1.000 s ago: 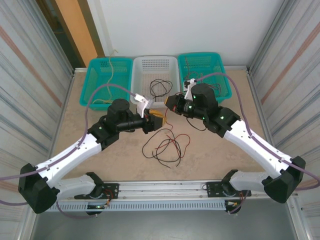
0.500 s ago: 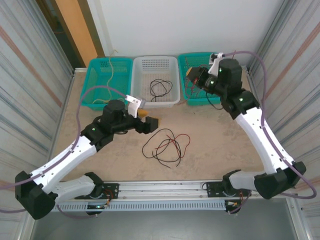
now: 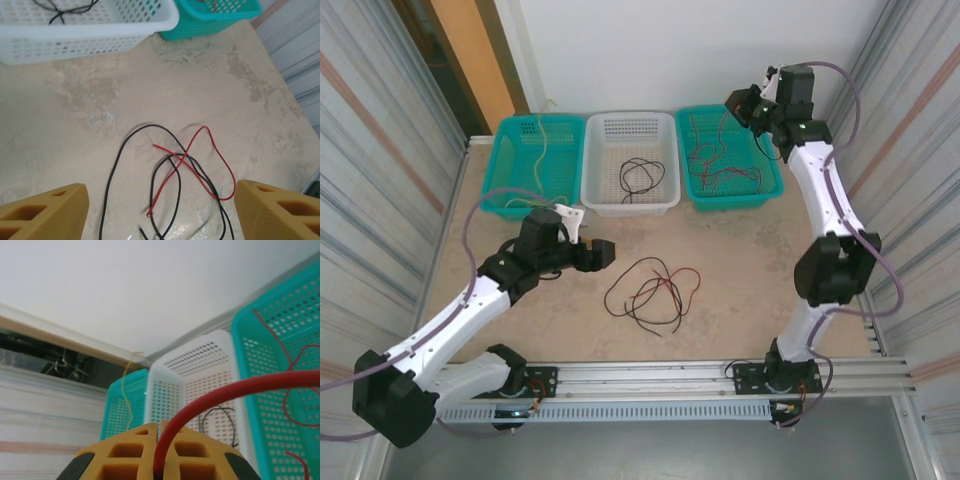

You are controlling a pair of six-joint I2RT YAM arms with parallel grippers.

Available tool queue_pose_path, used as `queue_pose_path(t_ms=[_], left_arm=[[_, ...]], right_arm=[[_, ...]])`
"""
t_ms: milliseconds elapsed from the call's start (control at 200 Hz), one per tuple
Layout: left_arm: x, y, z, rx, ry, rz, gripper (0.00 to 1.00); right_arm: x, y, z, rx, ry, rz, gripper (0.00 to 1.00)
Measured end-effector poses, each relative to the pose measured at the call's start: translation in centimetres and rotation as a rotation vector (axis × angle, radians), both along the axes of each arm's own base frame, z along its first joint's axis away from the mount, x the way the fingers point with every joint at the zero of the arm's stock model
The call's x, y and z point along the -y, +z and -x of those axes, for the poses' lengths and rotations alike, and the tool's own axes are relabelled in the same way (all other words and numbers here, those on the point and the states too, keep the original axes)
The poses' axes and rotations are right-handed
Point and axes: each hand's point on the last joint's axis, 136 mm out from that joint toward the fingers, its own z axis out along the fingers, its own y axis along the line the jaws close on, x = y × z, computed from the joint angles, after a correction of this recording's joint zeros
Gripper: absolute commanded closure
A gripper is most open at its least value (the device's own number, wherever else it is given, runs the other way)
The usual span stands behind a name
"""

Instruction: Untangle the cables

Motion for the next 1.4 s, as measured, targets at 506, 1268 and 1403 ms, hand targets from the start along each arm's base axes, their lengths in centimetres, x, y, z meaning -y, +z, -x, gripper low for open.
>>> queue_pose_path(t_ms=[506, 1268, 1403], left_arm=[[0.1, -6.3, 0.2, -0.295, 0.017, -0.126, 0.30], [3.4, -10.5, 1.6, -0.451, -0.075, -0.218, 0.41], [4.2, -9.9, 0.8, -0.431, -0.085, -0.191, 0.41]], right_arm=[[0.1, -7.4, 4.9, -0.240, 0.018, 0.015, 0.33], [-8.7, -23.5, 32.7, -0.534, 0.292, 0.585, 0.38], [-7.4, -26.0, 34.0, -0.600, 0.243, 0.611, 0.37]])
